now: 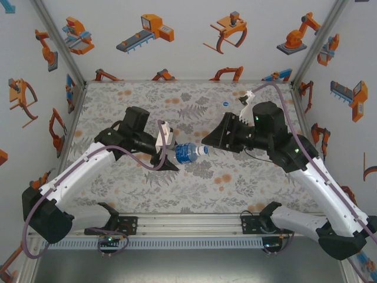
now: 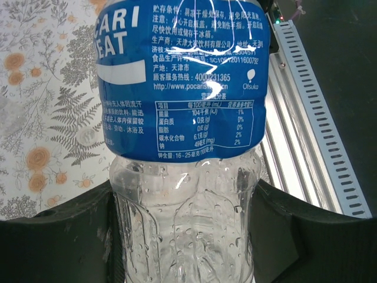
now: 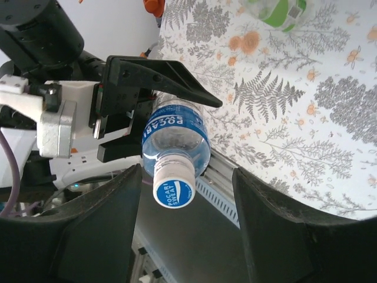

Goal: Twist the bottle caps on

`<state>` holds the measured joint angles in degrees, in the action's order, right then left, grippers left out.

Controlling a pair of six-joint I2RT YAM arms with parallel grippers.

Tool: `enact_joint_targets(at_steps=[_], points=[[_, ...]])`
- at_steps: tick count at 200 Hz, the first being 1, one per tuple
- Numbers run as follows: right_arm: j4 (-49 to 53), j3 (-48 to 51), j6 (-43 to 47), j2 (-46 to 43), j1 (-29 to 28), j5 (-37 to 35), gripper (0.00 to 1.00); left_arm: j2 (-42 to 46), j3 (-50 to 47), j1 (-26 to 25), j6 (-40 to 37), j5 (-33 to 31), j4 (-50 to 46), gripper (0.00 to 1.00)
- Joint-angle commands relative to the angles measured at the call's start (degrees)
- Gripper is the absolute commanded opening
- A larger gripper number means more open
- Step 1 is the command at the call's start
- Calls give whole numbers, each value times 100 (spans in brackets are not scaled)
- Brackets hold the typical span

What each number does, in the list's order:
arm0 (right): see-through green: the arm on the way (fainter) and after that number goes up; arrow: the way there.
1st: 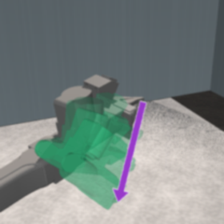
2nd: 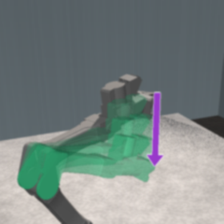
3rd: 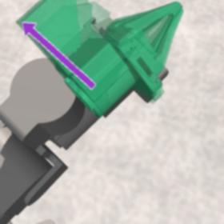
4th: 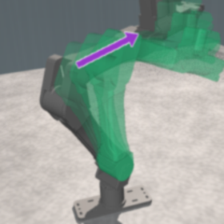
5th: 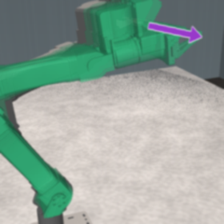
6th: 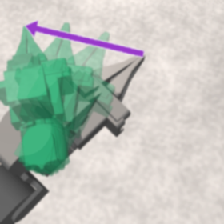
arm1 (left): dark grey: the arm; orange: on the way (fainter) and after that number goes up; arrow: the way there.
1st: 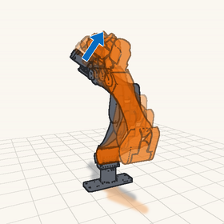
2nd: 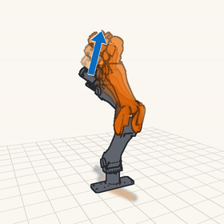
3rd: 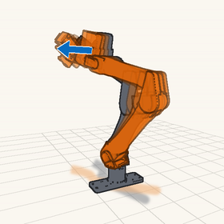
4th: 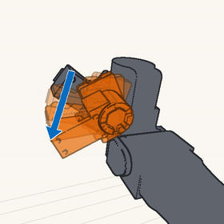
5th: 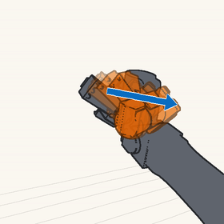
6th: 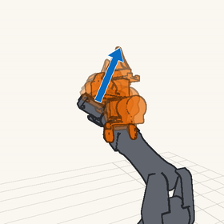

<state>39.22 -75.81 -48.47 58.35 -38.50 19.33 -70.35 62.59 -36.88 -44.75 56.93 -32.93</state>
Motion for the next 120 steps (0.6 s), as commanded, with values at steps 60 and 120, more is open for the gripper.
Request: enact_joint_targets(at_steps=[60,120], points=[[-1349,585,6559,-941,-34,2523,62,-86,322,31,-266,694,-308,0],[-1458,602,7694,-580,-30,3048,60,-92,333,25,-283,732,-342,0]])
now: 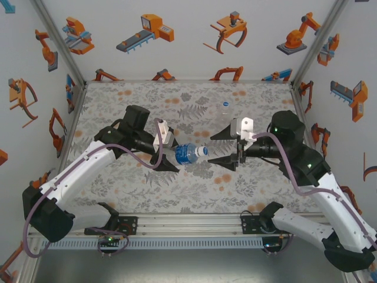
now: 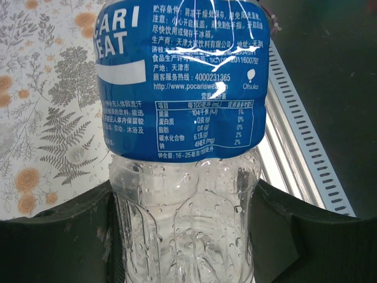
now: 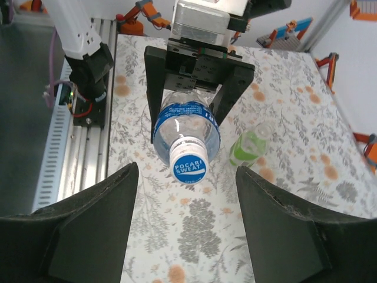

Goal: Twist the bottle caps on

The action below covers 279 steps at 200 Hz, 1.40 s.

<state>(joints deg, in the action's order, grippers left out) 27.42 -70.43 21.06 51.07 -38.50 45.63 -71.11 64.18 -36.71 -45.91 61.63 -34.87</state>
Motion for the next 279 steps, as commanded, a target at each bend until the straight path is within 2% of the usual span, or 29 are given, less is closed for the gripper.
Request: enact_joint_targets(at_steps=[1,157,193,209,239,279], points=[[-284,64,742,153,-32,420,60,-16,174,11,-170,262,-150,0],[-248,297,738,373,-92,438,42,17,182,12,-156,270,-149,0],[-179,324,583,430,-114,467,28,44,180,9,-181,244,-150,0],[-321,402,55,449,-135,400,19,53,174,14,-198,234,-147,0],[-814,788,-1740,441,-259,4,0,78,178,16,-179,199,-135,0],[-1243,1250,-4817,313,-550,-1382,0,77,152,57,-16,95,23,0]])
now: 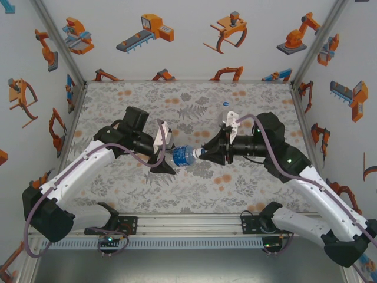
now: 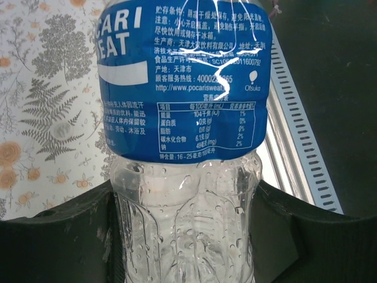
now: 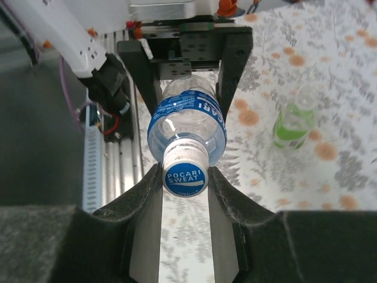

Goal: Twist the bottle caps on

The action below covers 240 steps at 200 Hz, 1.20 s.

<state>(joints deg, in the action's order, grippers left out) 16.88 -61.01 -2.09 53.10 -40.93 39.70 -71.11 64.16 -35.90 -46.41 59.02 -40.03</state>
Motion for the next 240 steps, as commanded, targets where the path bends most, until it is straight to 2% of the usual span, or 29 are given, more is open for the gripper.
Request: enact_joint_targets(at_steps=[1,28,61,85,111,120,142,157,177,192,219,240], points=[[-201,317,-2632,107,-313,-815,0,78,152,-23,35,351,544,0],[-170,543,-5329,273,-331,-1447,0,109,81,-20,194,171,769,0],[-643,1102,-7801,364,-359,-1370,0,124,37,-13,334,-97,891,0],[288,833,-8022,355,-362,-1542,0,113,31,-10,387,-197,918,0],[434,754,-7984,311,-363,-1596,0,114,28,-14,412,-181,957,0],[484,698,-7878,299,-353,-1627,0,102,27,-14,419,-173,954,0],[900,246,-7227,309,-316,-1838,34,95,23,-12,416,-137,953,0],[1391,-250,-6476,290,-263,-2149,48,116,24,-8,409,-112,954,0],[1684,-751,-5601,221,-159,-2343,59,150,9,-7,397,-76,956,0],[1785,-1060,-4801,214,-125,-2353,63,161,0,-11,390,-41,954,0],[1895,-1384,-2853,208,-125,-2316,59,158,21,-5,337,63,893,0],[1484,-1285,-927,74,-119,-1695,55,123,43,-4,251,208,797,0]])
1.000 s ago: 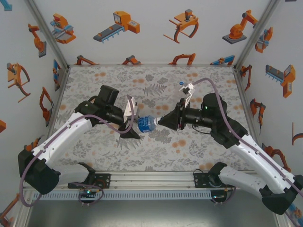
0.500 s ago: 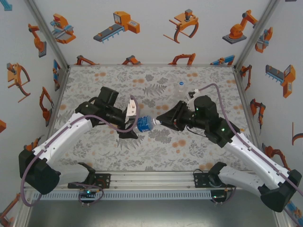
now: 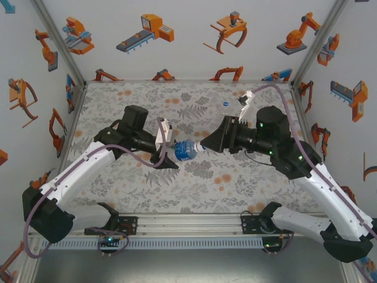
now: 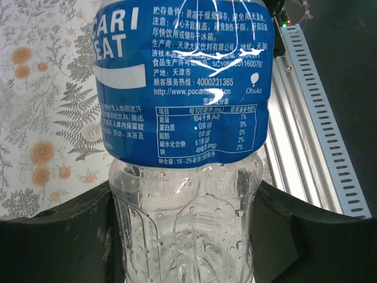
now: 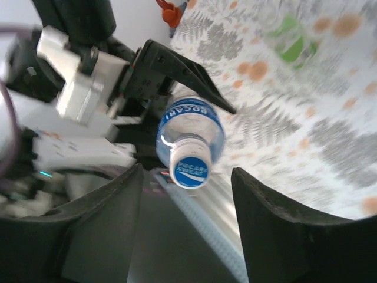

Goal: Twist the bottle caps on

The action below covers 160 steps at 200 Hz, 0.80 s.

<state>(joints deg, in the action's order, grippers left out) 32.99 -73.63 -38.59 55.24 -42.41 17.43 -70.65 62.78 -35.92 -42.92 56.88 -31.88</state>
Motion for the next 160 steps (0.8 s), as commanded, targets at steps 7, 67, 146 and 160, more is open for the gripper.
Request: enact_joint_targets(at_steps=[7,67,146,160], points=[[-256,44,3423,-213,23,822,55,50,206,0,-132,482,-70,0],[172,-19,7589,-93,23,2402,61,-54,296,-1,-299,719,-283,0],[87,-222,7700,294,29,2792,47,-39,296,5,-380,716,-345,0],[91,-214,7678,285,18,2914,46,-37,298,-6,-381,668,-351,0]])
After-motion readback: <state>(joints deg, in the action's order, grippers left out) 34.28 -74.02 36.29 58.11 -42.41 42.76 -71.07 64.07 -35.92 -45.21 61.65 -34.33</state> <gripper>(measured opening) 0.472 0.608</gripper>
